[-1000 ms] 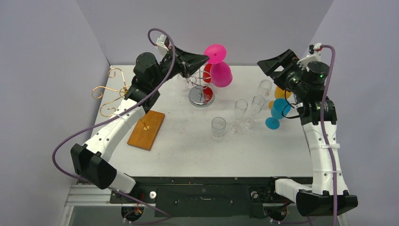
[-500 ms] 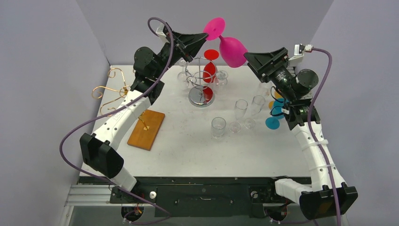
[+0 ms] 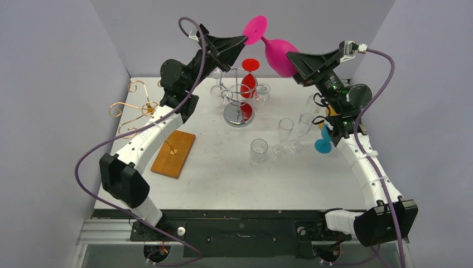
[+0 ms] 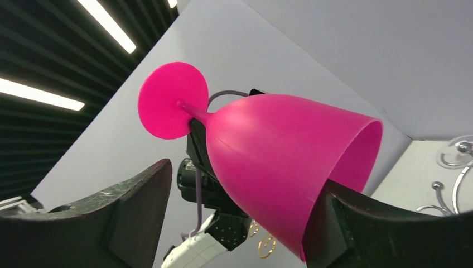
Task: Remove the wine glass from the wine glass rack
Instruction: Place the wine glass at the center of the board.
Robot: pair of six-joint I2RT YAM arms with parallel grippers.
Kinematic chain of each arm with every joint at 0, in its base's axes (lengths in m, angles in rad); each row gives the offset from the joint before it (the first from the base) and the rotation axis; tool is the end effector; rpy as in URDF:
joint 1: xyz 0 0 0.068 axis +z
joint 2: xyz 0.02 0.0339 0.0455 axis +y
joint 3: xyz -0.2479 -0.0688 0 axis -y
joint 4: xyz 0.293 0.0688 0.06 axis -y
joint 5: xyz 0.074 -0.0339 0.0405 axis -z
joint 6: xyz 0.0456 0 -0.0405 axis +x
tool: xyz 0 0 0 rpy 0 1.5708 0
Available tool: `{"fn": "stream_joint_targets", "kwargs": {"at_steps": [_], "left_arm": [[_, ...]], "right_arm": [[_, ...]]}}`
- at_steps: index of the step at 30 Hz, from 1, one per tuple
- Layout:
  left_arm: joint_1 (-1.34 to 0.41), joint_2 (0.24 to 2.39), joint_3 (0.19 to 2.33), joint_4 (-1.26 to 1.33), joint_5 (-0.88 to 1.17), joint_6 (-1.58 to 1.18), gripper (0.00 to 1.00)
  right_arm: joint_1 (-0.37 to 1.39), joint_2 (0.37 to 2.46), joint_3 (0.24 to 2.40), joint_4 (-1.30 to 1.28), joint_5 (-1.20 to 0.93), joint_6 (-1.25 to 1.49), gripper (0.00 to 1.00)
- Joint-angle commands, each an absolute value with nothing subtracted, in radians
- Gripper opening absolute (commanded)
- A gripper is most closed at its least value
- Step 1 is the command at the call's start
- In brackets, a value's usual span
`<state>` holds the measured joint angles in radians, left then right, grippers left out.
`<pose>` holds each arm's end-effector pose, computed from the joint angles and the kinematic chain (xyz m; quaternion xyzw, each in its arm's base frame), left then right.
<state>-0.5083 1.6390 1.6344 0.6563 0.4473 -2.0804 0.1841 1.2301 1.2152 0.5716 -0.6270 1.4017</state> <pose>0.3588 -0.2225 0.4893 -0.1656 0.4463 -0.8676 0.1439 0.3148 0.0858 0.4614 0.0430 0.5331 0.6975 0.4769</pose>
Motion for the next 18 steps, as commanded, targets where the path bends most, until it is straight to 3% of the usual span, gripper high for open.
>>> {"fn": "stream_joint_targets", "kwargs": {"at_steps": [1,3,6,9,11,13,18], "left_arm": [[-0.524,1.636,1.673,0.795,0.477,-2.191,0.00],[-0.525,1.628,1.665,0.799,0.482,-2.191,0.00],[-0.525,1.621,1.668,0.796,0.501,-2.180,0.00],[-0.525,1.609,1.674,0.772,0.519,-2.136,0.04],[-0.527,1.586,1.663,0.742,0.525,-2.090,0.15],[-0.528,1.563,1.639,0.722,0.526,-2.053,0.36],[-0.528,1.511,1.574,0.616,0.530,-1.909,0.71]], "right_arm": [[0.203,1.244,1.237,0.818,-0.660,1.515,0.69],[0.208,1.246,1.239,0.854,-0.660,1.537,0.61],[0.210,1.234,1.236,0.855,-0.655,1.543,0.41],[0.211,1.217,1.225,0.833,-0.646,1.537,0.12],[0.212,1.201,1.224,0.793,-0.640,1.515,0.00],[0.212,1.175,1.219,0.741,-0.630,1.483,0.00],[0.211,1.074,1.232,0.499,-0.555,1.306,0.00]]}}
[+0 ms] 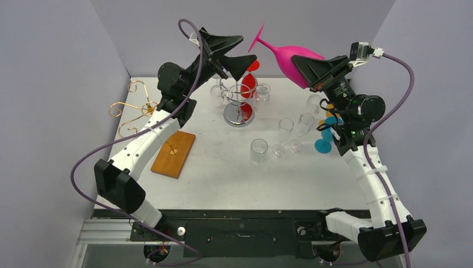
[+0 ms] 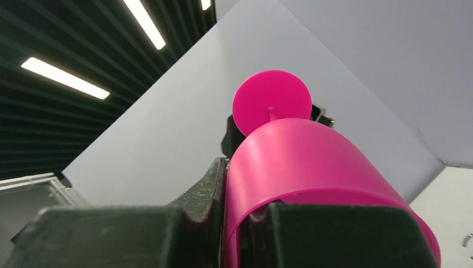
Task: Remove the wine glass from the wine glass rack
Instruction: Place the wine glass at the center of the board.
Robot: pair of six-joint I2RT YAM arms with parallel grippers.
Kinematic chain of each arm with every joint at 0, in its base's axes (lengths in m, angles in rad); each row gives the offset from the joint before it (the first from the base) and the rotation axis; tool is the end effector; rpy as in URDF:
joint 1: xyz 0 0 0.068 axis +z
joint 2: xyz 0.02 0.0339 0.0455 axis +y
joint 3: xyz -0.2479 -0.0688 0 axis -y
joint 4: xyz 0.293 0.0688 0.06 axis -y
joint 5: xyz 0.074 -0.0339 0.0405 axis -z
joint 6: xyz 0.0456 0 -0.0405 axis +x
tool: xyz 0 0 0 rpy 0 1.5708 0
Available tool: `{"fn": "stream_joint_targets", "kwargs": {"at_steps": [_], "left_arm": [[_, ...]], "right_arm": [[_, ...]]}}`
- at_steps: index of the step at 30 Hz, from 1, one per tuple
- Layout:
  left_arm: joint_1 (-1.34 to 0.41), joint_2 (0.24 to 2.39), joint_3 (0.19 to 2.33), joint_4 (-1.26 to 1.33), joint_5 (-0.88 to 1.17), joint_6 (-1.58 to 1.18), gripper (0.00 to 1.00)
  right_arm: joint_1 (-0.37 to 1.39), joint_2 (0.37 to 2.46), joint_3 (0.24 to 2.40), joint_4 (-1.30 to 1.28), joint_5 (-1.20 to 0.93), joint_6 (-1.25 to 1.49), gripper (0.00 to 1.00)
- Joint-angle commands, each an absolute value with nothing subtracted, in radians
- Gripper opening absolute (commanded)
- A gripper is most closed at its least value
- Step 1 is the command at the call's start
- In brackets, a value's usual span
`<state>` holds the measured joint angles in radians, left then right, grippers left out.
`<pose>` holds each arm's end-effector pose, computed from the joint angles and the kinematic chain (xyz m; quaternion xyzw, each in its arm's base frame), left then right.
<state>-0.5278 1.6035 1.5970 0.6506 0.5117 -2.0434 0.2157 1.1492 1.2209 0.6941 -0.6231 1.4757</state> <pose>0.3451 -0.2270 0.4877 -0.1328 0.4697 -0.8623 0.1349 0.2742 0.0873 0.4975 -0.0082 0.4674 0.7351 0.4910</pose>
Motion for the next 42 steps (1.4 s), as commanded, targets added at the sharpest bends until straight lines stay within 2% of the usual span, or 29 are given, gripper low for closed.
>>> {"fn": "stream_joint_targets", "kwargs": {"at_steps": [1,3,6,9,14,20,26,32,42], "left_arm": [[-0.527,1.495,1.567,0.594,0.530,-1.884,0.79],[-0.524,1.469,1.541,0.531,0.534,-1.810,0.90],[-0.512,1.437,1.497,0.404,0.538,-1.671,1.00],[-0.506,1.402,1.486,0.264,0.541,-1.527,0.96],[-0.503,1.367,1.488,-0.046,0.532,-1.211,0.96],[-0.544,1.291,1.461,-0.354,0.398,-0.907,0.96],[-0.596,1.202,1.399,-0.504,0.235,-0.734,0.96],[-0.627,1.156,1.358,-0.555,0.144,-0.663,0.96],[-0.631,1.166,1.414,-0.571,0.103,-0.611,0.96]], "right_arm": [[0.209,1.045,1.248,0.400,-0.539,1.277,0.00],[0.206,1.009,1.285,0.228,-0.487,1.186,0.00],[0.202,0.969,1.339,0.016,-0.401,1.058,0.00],[0.195,0.942,1.410,-0.237,-0.351,0.957,0.00],[0.182,0.919,1.519,-0.618,-0.248,0.824,0.00],[0.168,0.894,1.606,-0.956,-0.126,0.722,0.00],[0.166,0.919,1.648,-1.266,-0.011,0.682,0.00],[0.164,0.950,1.549,-1.404,0.082,0.633,0.00],[0.167,1.039,1.274,-1.205,0.109,0.659,0.00]]}}
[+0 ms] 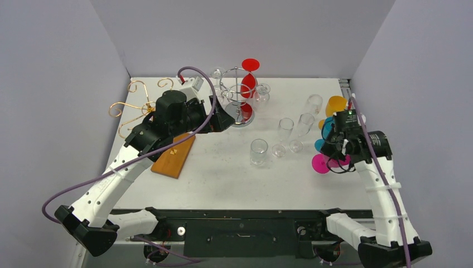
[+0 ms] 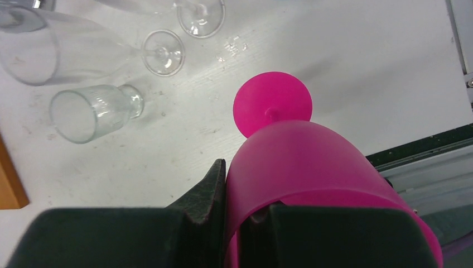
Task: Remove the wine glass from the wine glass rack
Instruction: Place the wine glass at the center of the board.
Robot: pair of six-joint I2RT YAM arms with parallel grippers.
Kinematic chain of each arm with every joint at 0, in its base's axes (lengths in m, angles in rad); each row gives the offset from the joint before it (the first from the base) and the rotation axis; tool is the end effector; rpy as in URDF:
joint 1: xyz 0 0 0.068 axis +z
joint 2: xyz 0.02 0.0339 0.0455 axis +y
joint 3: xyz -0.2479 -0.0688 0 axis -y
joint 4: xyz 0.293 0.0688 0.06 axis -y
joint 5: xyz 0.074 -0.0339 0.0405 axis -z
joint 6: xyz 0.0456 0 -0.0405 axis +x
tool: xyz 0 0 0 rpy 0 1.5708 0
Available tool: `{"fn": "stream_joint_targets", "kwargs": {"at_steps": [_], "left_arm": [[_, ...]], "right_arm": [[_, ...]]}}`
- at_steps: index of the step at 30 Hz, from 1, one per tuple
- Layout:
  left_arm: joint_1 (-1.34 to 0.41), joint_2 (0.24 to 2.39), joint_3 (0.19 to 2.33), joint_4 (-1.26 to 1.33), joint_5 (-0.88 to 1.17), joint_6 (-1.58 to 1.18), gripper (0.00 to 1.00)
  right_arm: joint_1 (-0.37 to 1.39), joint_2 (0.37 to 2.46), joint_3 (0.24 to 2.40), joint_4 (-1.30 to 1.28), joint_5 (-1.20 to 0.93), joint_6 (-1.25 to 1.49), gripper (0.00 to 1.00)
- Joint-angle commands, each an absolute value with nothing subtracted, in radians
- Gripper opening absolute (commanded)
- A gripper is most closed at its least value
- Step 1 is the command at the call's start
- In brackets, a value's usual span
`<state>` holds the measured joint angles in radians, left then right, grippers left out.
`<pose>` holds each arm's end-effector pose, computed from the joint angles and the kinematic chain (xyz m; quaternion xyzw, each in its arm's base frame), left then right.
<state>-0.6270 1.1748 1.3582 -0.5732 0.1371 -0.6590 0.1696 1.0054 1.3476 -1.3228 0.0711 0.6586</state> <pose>0.2488 -0.1880 0.4094 0.0249 0.8292 -0.3786 0.4104 0.2071 0.0322 0.3784 0.2415 0.9252 0.0858 0.2798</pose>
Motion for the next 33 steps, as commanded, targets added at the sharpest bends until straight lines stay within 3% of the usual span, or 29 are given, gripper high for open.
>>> {"fn": "stream_joint_targets", "kwargs": {"at_steps": [1,13,33], "left_arm": [[-0.631,1.169,1.420,-0.573,0.102,-0.606,0.96],[-0.624,1.205,1.482,-0.567,0.085,-0.605,0.96],[-0.600,1.268,1.583,-0.579,0.092,-0.592,0.96]], "right_arm": [[0.167,1.049,1.244,-1.167,0.113,0.660,0.00],[0.138,1.271,1.157,-0.947,0.145,0.644,0.00],[0.110,1.404,1.105,-0.827,0.100,0.622,0.05]]}}
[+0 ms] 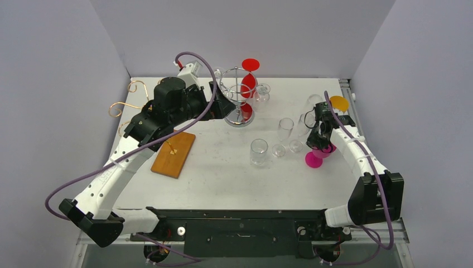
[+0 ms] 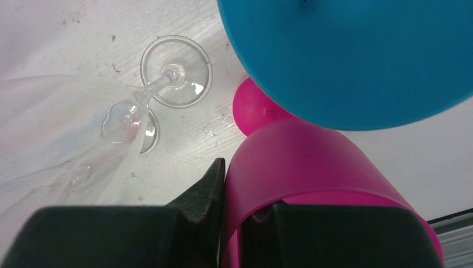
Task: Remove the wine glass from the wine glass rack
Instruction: Place the wine glass at the center of the board, then pick up the wine glass from the wine rack.
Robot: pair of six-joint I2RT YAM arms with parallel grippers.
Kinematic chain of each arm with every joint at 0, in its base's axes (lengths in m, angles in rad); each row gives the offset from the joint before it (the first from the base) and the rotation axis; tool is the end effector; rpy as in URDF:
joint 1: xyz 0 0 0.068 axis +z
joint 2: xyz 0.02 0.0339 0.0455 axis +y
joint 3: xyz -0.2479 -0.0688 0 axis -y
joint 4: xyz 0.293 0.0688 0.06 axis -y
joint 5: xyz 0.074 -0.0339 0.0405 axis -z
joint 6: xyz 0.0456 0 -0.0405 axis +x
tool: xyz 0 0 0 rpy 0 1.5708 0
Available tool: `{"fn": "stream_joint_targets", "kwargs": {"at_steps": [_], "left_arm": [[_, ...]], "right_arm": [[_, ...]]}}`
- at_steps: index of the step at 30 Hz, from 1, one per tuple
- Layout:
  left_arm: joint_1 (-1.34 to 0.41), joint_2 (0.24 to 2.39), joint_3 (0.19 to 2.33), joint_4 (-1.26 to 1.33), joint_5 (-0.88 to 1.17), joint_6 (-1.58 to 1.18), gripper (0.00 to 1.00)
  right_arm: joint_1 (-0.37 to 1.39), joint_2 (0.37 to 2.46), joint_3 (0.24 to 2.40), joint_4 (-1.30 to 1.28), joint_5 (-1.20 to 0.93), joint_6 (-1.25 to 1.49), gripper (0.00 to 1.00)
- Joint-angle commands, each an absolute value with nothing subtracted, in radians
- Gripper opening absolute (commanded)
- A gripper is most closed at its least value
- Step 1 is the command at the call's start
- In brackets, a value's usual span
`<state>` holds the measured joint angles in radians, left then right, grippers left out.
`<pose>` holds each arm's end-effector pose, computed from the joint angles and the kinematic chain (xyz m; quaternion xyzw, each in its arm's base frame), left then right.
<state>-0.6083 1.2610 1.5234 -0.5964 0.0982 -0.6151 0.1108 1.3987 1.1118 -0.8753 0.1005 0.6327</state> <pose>0.2638 -0.1892 0.4444 0.0257 0.8139 -0.3653 0.4511 0.3215 0.0312 0.2228 0.2622 0.9422 0.0278 0.2066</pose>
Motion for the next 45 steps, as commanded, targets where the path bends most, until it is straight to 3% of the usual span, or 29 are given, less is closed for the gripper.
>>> {"fn": "stream_joint_targets", "kwargs": {"at_steps": [1,9,22,36,45], "left_arm": [[-0.599,1.269,1.584,-0.578,0.093,-0.592,0.96],[-0.597,1.273,1.583,-0.578,0.095,-0.593,0.96],[-0.595,1.295,1.606,-0.563,0.110,-0.601,0.96],[-0.594,1.391,1.730,-0.576,0.078,-0.633,0.96],[-0.577,1.489,1.853,-0.613,-0.012,-0.647,0.96]], "right_arm": [[0.111,1.406,1.105,-0.826,0.099,0.623,0.07],[0.121,1.386,1.115,-0.850,0.113,0.621,0.26],[0.124,1.257,1.201,-0.994,0.147,0.609,0.41],[0.116,1.109,1.373,-1.161,0.132,0.595,0.47],[0.166,1.185,1.597,-0.965,-0.034,0.669,0.59]]}}
